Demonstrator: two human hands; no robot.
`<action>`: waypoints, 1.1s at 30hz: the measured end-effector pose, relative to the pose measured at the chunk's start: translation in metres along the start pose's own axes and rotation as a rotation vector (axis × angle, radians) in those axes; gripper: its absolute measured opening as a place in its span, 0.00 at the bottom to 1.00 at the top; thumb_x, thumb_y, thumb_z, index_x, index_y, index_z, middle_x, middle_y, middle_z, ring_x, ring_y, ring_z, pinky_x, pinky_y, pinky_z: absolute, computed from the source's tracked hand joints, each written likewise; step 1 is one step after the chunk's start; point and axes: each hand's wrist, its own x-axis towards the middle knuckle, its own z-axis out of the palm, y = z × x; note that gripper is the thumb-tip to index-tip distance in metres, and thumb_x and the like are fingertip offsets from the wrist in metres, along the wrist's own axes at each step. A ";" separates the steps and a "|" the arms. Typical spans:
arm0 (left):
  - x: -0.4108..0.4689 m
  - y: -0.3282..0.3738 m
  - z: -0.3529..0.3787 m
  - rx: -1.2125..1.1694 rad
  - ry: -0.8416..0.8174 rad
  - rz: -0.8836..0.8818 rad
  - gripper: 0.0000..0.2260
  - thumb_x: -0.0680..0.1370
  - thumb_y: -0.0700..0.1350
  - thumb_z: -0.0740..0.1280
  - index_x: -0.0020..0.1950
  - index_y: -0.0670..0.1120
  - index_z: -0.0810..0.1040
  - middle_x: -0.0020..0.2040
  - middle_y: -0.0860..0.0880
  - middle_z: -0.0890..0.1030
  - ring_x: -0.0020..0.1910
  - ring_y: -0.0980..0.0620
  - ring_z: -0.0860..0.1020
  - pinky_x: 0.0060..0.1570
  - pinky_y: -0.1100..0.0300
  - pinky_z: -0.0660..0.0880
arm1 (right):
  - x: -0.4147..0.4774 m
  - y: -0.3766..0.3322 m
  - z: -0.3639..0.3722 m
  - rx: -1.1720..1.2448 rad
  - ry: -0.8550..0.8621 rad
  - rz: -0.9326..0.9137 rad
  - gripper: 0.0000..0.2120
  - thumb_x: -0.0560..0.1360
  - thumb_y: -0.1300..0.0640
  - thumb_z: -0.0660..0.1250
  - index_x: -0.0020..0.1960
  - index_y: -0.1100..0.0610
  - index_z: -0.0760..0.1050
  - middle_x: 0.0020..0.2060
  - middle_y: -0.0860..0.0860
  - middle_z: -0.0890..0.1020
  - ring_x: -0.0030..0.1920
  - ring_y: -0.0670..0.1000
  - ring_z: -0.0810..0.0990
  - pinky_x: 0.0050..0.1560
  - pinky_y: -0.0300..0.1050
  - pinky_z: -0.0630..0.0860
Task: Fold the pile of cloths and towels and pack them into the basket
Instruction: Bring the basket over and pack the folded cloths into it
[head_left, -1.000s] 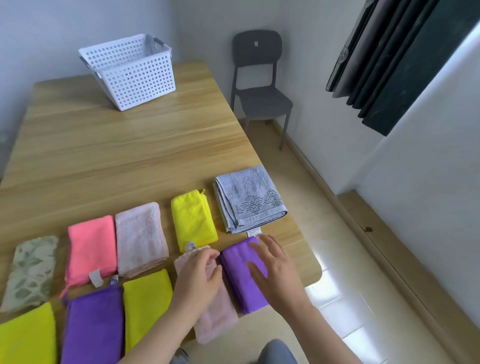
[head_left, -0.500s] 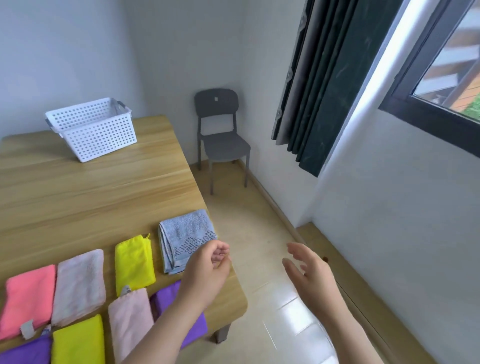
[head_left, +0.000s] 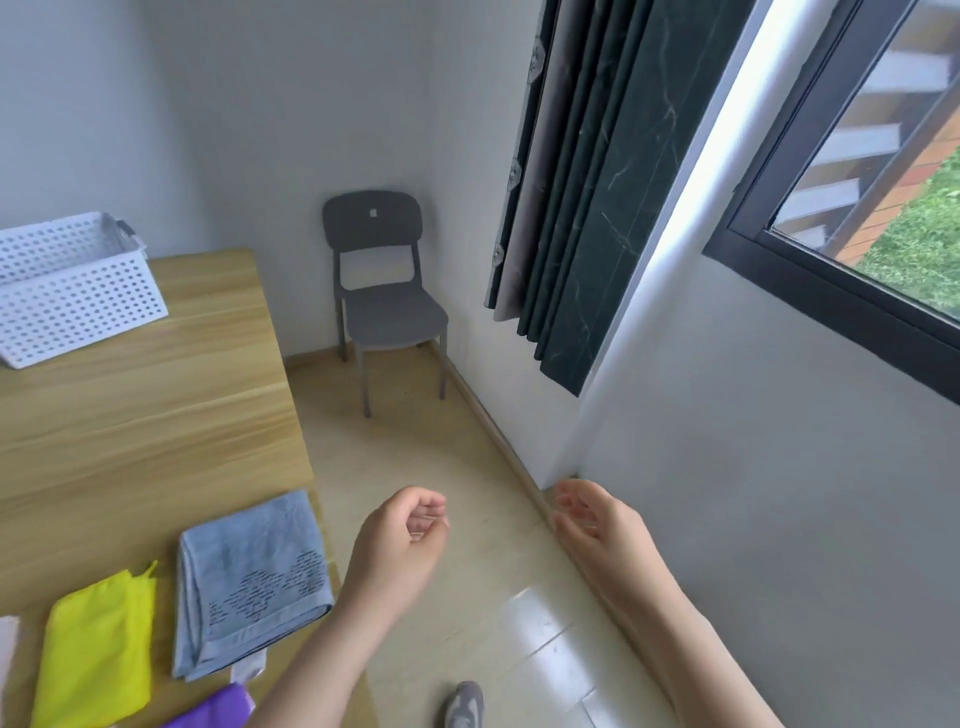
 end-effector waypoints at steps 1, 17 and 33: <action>0.014 0.001 0.004 -0.009 0.012 -0.004 0.07 0.73 0.35 0.68 0.46 0.46 0.79 0.42 0.52 0.81 0.39 0.67 0.76 0.40 0.77 0.70 | 0.017 -0.001 -0.002 -0.005 -0.008 -0.003 0.15 0.76 0.54 0.64 0.63 0.50 0.73 0.54 0.43 0.79 0.57 0.42 0.77 0.59 0.43 0.74; 0.244 0.018 -0.004 -0.037 0.271 -0.190 0.08 0.74 0.37 0.66 0.48 0.49 0.79 0.44 0.56 0.81 0.43 0.63 0.78 0.43 0.75 0.71 | 0.310 -0.063 0.012 0.030 -0.265 -0.155 0.14 0.77 0.56 0.62 0.62 0.51 0.74 0.51 0.40 0.79 0.53 0.34 0.76 0.47 0.26 0.70; 0.412 0.036 -0.017 -0.048 0.556 -0.326 0.07 0.75 0.39 0.66 0.48 0.51 0.79 0.47 0.56 0.82 0.47 0.62 0.79 0.45 0.72 0.71 | 0.550 -0.129 0.041 0.097 -0.523 -0.391 0.11 0.77 0.56 0.64 0.59 0.48 0.73 0.49 0.42 0.80 0.49 0.33 0.77 0.45 0.22 0.69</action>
